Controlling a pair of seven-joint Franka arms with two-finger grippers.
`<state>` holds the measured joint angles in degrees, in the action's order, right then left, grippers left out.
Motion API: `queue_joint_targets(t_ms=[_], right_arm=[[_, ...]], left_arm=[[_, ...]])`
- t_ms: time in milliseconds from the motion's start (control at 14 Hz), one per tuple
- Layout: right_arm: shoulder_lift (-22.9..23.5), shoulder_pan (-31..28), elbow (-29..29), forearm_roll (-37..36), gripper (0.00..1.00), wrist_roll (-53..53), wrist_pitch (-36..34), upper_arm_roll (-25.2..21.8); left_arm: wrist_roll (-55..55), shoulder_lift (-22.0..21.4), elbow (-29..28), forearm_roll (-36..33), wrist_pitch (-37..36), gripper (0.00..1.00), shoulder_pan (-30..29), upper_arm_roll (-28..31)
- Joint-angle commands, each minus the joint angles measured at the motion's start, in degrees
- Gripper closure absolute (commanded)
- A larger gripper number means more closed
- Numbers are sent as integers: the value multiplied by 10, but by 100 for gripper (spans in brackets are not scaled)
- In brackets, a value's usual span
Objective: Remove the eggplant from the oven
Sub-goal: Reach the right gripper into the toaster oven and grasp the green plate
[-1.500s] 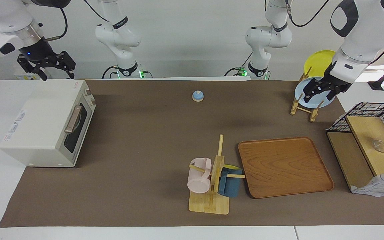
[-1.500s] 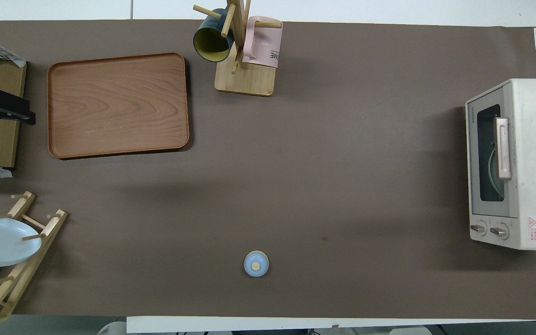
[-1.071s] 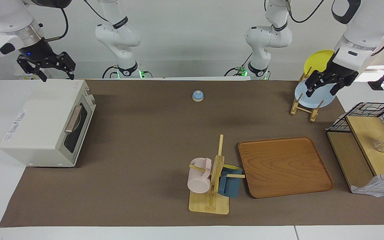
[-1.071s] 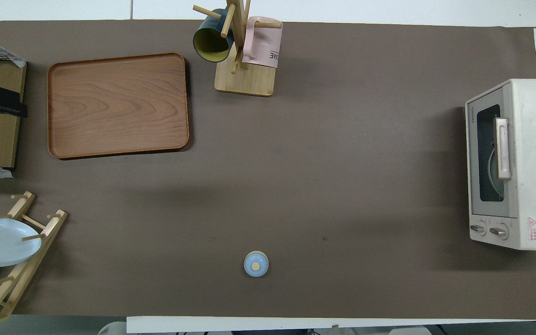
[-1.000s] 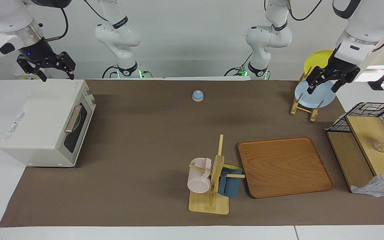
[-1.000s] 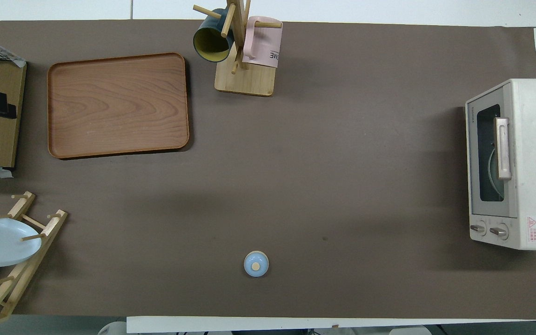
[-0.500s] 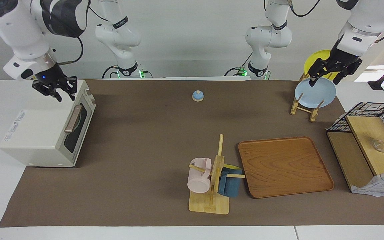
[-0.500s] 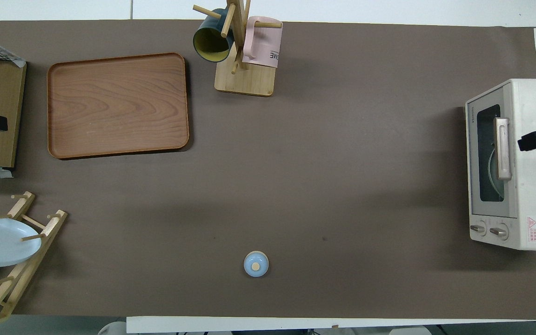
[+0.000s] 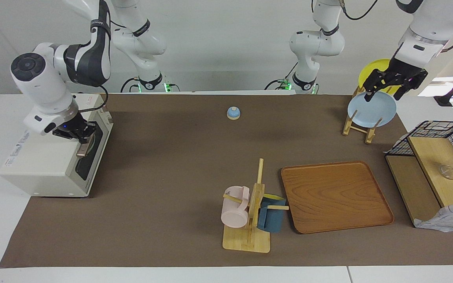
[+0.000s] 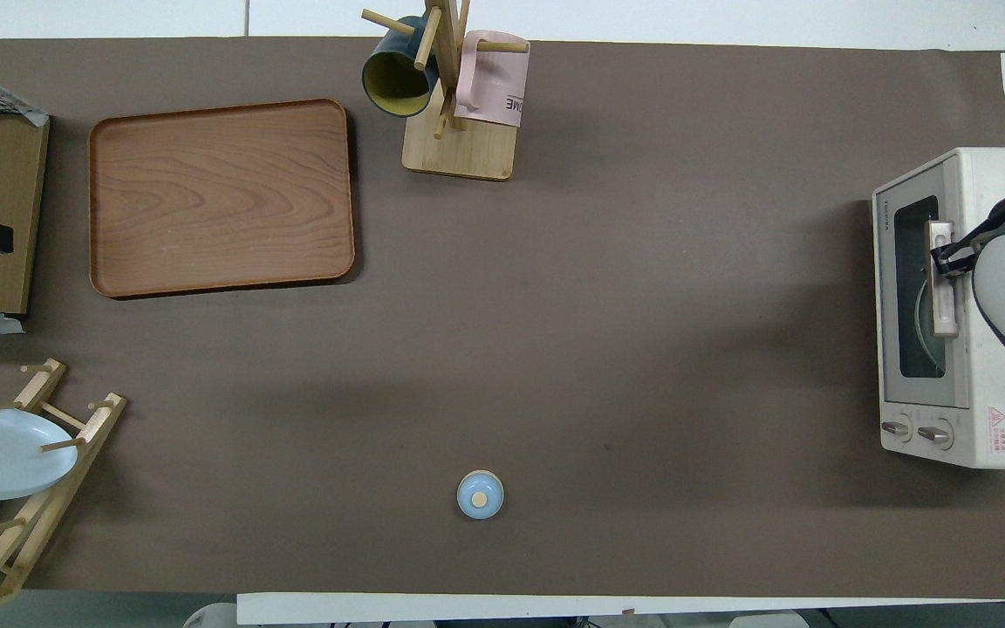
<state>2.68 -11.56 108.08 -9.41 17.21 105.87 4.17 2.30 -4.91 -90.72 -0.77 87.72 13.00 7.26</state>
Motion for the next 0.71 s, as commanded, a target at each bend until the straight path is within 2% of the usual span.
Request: queue_joint_targets(t_ms=[0, 214, 357, 571, 643], right_arm=[[21, 35, 42, -11, 100, -42, 67, 2], [92, 86, 40, -11, 100, -124, 150, 2], [130, 98, 40, -11, 100, -155, 183, 2], [142, 111, 38, -3, 100, -184, 193, 3], [142, 121, 29, -2, 92, -215, 189, 14]], left_arm=[[-8, -13, -12, -9, -16, 0, -3, -1], [-5, -13, -11, -9, -19, 0, -3, -1], [-5, -13, -11, -9, -18, 0, -3, -1], [-5, -13, -11, -9, -19, 0, -3, 0], [-5, -13, -11, -9, -19, 0, -3, 0]])
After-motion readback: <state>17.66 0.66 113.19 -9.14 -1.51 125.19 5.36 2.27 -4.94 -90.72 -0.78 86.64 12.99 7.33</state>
